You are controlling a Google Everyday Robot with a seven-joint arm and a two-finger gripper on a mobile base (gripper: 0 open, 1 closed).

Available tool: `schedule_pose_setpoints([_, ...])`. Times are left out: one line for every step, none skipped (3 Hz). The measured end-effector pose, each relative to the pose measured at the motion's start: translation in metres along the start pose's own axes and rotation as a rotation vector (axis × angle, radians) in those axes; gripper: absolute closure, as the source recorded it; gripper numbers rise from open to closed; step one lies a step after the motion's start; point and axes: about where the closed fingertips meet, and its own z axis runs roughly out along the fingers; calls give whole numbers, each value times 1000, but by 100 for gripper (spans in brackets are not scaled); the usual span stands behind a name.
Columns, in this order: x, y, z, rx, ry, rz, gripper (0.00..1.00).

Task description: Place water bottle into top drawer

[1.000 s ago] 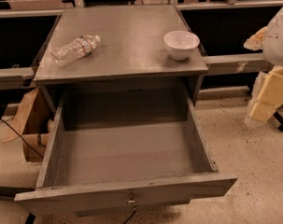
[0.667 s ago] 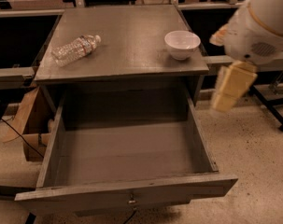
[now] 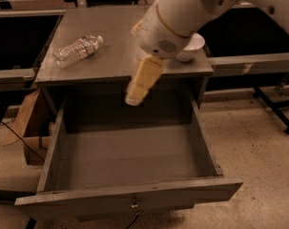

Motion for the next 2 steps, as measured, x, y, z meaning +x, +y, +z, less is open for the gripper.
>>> schedule_pose_setpoints([-58,-15,40,35,-112,-18,0])
schedule_pose_setpoints([-68,-24,37,72,-140,23,0])
